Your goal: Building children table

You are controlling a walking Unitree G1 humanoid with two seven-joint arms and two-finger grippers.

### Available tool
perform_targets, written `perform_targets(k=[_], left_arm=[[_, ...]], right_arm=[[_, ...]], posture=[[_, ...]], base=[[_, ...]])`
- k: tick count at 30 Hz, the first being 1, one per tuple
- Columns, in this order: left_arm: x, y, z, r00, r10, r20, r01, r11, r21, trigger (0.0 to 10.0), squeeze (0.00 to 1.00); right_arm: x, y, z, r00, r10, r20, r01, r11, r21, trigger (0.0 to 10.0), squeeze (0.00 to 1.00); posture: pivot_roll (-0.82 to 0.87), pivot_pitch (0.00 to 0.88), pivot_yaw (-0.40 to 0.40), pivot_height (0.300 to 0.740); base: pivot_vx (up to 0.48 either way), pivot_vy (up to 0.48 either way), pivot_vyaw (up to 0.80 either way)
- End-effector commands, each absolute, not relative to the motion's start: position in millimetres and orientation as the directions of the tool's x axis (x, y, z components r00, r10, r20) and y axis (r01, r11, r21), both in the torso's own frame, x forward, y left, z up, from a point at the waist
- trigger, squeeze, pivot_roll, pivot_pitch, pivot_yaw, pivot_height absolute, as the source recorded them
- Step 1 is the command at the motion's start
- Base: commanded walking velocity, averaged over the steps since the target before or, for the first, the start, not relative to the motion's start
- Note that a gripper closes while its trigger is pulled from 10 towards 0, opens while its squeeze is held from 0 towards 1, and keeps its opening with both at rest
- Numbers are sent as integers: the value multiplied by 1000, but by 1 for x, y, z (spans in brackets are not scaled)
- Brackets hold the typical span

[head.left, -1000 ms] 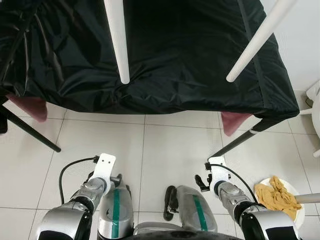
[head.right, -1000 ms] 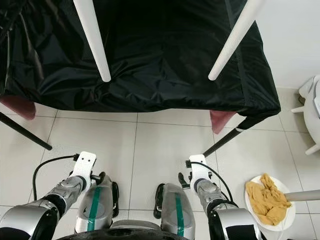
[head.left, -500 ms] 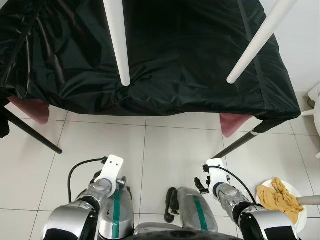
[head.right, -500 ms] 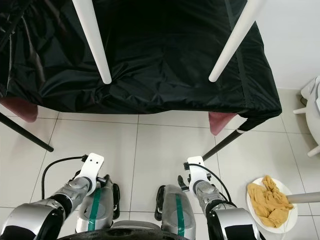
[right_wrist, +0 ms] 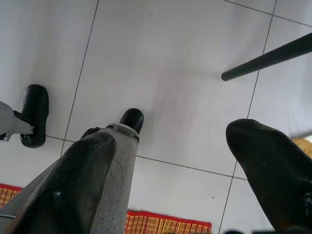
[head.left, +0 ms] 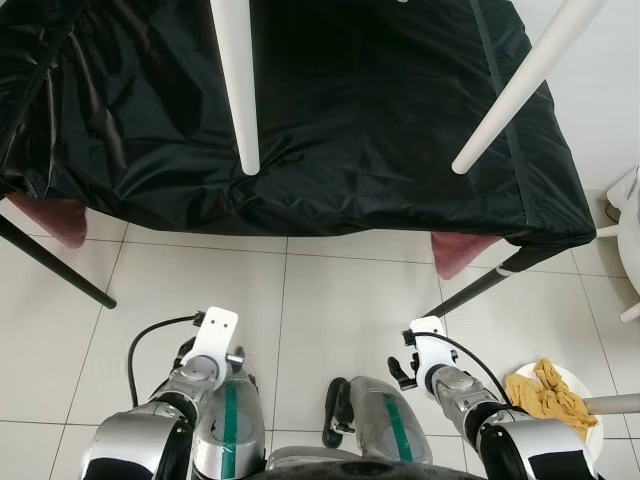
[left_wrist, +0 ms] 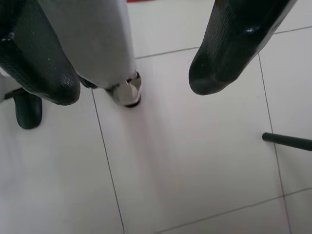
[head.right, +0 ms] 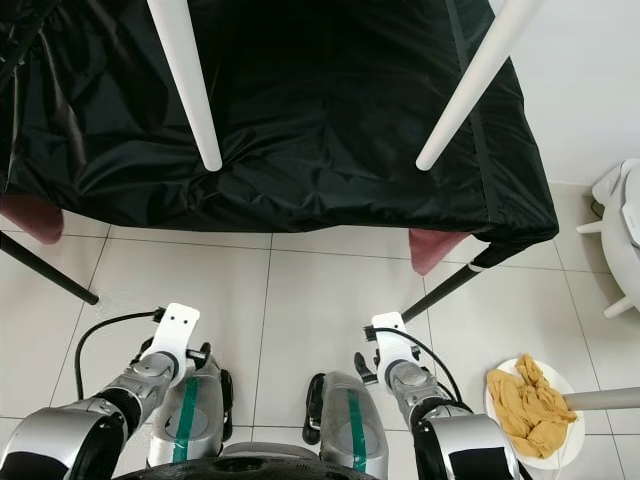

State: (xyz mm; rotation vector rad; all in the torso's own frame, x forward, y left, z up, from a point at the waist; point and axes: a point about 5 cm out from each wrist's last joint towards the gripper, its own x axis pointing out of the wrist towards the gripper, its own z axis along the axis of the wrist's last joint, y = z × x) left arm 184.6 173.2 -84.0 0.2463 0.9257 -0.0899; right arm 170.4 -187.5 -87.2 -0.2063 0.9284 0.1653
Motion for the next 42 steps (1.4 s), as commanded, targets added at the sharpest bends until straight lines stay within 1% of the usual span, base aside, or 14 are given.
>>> perform_targets(k=[1, 8, 10, 17, 18, 19, 20, 22, 23, 26, 29, 30, 34, 42], left_arm=[[183, 173, -85, 601, 31, -798, 175, 970, 170, 10000, 0], [184, 169, -84, 621, 12, -784, 229, 953, 196, 10000, 0], [185, 163, -83, 645, 9, -764, 295, 919, 260, 10000, 0], [183, 165, -84, 638, 36, -769, 297, 910, 289, 10000, 0], [178, 165, -88, 601, 24, -799, 306, 917, 257, 10000, 0], [178, 165, -88, 601, 24, -799, 306, 917, 257, 10000, 0], [172, 167, -91, 567, 23, -823, 299, 925, 232, 10000, 0], [172, 167, -91, 567, 23, -823, 299, 925, 232, 10000, 0], [167, 168, -93, 544, 23, -839, 271, 941, 202, 10000, 0], [164, 169, -95, 518, 22, -855, 261, 948, 182, 10000, 0], [164, 166, -95, 514, 8, -858, 286, 941, 180, 10000, 0], [165, 165, -94, 519, 2, -855, 272, 947, 168, 10000, 1000], [167, 162, -94, 528, -16, -849, 245, 960, 134, 10000, 1000], [167, 159, -94, 529, -27, -848, 252, 959, 127, 10000, 1000]], right_arm=[[163, -190, -91, 562, 44, -826, -223, 970, -100, 10000, 0], [160, -191, -92, 554, 38, -832, -215, 972, -99, 10000, 0], [159, -189, -93, 554, 37, -832, -204, 975, -93, 10000, 0], [156, -189, -94, 549, 32, -835, -197, 976, -92, 10000, 0], [154, -191, -95, 544, 24, -839, -190, 977, -96, 10000, 0], [154, -191, -95, 544, 24, -839, -190, 977, -96, 10000, 0], [152, -191, -95, 539, 17, -842, -185, 978, -99, 10000, 0], [152, -191, -95, 539, 17, -842, -185, 978, -99, 10000, 0], [151, -192, -96, 536, 11, -844, -175, 980, -99, 10000, 0], [151, -191, -96, 537, 5, -843, -155, 984, -93, 10000, 0], [152, -188, -96, 540, 13, -841, -156, 984, -85, 10000, 0], [153, -186, -96, 542, 24, -840, -149, 986, -68, 10000, 1000], [154, -183, -95, 545, 31, -838, -161, 985, -68, 10000, 1000], [156, -183, -95, 547, 38, -836, -171, 983, -68, 10000, 1000]], posture=[[94, 0, -71, 740], [78, 0, -49, 740], [58, 1, -41, 740], [50, 10, -38, 740], [58, 3, -34, 740], [58, 3, -34, 740], [57, 3, -28, 740], [57, 3, -28, 740], [63, 11, -23, 740], [64, 15, -21, 740], [77, 17, -24, 740], [83, 19, -25, 740], [85, 19, -27, 740], [84, 14, -36, 740]], base=[[0, 0, 0], [0, 0, 0], [0, 0, 0], [0, 0, 0], [0, 0, 0], [0, 0, 0], [0, 0, 0], [0, 0, 0], [0, 0, 0], [0, 0, 0], [0, 0, 0], [0, 0, 0], [0, 0, 0], [0, 0, 0]])
